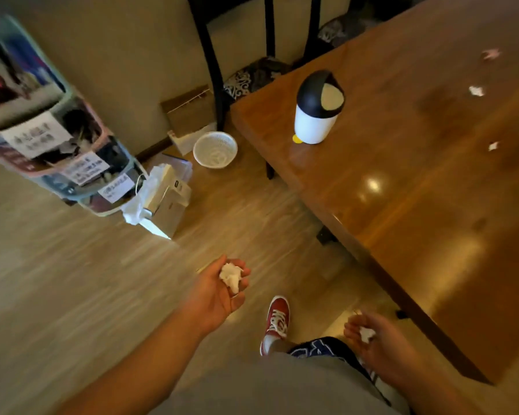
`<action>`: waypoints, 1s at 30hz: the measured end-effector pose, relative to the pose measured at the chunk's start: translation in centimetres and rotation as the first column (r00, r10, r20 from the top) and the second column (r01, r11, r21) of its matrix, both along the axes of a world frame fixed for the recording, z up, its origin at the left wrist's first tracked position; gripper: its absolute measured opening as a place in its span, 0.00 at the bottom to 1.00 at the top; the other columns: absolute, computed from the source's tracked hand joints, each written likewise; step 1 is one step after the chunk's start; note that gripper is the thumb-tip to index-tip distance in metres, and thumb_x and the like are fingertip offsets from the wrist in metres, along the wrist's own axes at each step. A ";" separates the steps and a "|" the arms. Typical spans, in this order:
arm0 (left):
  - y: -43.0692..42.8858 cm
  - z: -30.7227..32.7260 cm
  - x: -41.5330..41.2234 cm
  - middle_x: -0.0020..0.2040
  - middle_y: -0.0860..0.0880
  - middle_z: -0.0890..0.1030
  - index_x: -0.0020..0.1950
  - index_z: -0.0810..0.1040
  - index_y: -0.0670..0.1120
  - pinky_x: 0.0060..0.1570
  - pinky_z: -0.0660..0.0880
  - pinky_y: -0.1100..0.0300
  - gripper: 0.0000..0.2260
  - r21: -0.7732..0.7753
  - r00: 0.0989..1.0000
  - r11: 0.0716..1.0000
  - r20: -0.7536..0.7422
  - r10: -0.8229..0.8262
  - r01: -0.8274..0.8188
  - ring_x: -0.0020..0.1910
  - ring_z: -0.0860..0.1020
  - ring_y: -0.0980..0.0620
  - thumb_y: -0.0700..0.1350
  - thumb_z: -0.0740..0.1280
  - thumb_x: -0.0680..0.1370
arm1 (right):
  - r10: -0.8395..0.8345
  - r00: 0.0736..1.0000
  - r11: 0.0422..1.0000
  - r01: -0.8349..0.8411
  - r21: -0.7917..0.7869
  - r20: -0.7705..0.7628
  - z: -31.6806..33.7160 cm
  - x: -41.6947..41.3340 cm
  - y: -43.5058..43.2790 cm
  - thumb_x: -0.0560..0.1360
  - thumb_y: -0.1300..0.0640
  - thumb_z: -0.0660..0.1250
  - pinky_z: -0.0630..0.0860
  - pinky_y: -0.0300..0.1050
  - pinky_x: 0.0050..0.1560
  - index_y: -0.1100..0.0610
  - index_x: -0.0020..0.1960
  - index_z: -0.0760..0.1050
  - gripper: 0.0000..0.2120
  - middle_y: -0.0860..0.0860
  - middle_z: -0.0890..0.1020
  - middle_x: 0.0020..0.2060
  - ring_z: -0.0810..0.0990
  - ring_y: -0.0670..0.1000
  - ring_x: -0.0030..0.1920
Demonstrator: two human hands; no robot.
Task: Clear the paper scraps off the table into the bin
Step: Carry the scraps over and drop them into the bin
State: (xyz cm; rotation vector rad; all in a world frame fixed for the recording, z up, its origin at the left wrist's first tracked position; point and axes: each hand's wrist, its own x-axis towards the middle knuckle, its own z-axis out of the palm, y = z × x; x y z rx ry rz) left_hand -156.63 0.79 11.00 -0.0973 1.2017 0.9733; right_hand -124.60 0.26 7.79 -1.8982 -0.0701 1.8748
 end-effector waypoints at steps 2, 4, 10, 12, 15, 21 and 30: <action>3.3 0.1 0.0 0.37 0.46 0.83 0.41 0.82 0.45 0.24 0.76 0.63 0.17 -0.001 1.000 1.000 0.006 0.001 -0.001 0.29 0.81 0.53 0.53 0.59 0.79 | 0.002 1.000 1.000 -0.003 -0.018 -0.031 -0.2 -0.1 3.2 0.79 0.56 0.62 0.76 0.52 0.49 0.66 0.48 0.75 0.12 0.63 0.78 0.43 0.78 0.59 0.43; 5.8 0.2 -0.3 0.37 0.46 0.83 0.41 0.82 0.45 0.24 0.76 0.63 0.17 -0.019 1.000 1.000 -0.007 0.015 -0.015 0.29 0.81 0.53 0.53 0.60 0.79 | 0.007 0.999 1.000 -0.008 -0.023 -0.053 -0.1 -0.8 6.5 0.78 0.57 0.63 0.76 0.50 0.43 0.66 0.48 0.75 0.10 0.62 0.79 0.40 0.78 0.58 0.41; 10.0 -0.3 -3.0 0.37 0.45 0.83 0.42 0.82 0.43 0.24 0.74 0.64 0.18 -0.080 0.998 0.995 -0.024 0.051 -0.053 0.28 0.81 0.52 0.54 0.59 0.79 | 0.081 0.987 0.994 -0.070 0.088 -0.136 0.5 -4.9 15.9 0.77 0.52 0.65 0.81 0.47 0.38 0.64 0.46 0.78 0.13 0.57 0.84 0.33 0.83 0.54 0.38; 11.5 -0.8 -4.2 0.38 0.45 0.83 0.44 0.82 0.44 0.24 0.75 0.64 0.18 -0.118 0.999 0.992 -0.031 0.038 -0.041 0.29 0.81 0.52 0.54 0.59 0.79 | 0.091 0.980 0.991 -0.072 0.108 -0.178 0.9 -6.7 18.6 0.77 0.52 0.65 0.81 0.45 0.35 0.64 0.45 0.79 0.14 0.57 0.84 0.33 0.84 0.53 0.35; 14.9 -1.4 -6.0 0.40 0.45 0.84 0.45 0.82 0.44 0.25 0.75 0.62 0.18 -0.150 1.000 0.989 -0.022 -0.011 0.007 0.30 0.81 0.52 0.56 0.60 0.79 | 0.055 0.983 0.988 -0.028 0.151 -0.176 2.0 -8.8 23.3 0.78 0.50 0.63 0.80 0.46 0.37 0.63 0.44 0.78 0.16 0.56 0.83 0.33 0.83 0.53 0.35; 25.4 -1.6 -9.1 0.39 0.45 0.85 0.43 0.83 0.45 0.25 0.75 0.61 0.18 -0.116 0.987 0.980 0.006 -0.163 0.163 0.31 0.81 0.52 0.56 0.60 0.78 | -0.268 0.963 0.821 0.212 0.530 0.031 8.9 -7.6 35.4 0.79 0.46 0.59 0.77 0.45 0.41 0.60 0.46 0.78 0.18 0.56 0.81 0.40 0.82 0.51 0.37; 38.7 1.6 -8.9 0.37 0.45 0.84 0.47 0.80 0.42 0.21 0.74 0.61 0.18 0.016 0.927 0.927 0.010 -0.376 0.376 0.29 0.81 0.51 0.56 0.62 0.76 | -0.194 0.863 0.671 -0.230 0.705 0.466 11.6 -11.6 43.2 0.74 0.30 0.48 0.76 0.47 0.59 0.51 0.57 0.80 0.33 0.47 0.84 0.53 0.81 0.47 0.55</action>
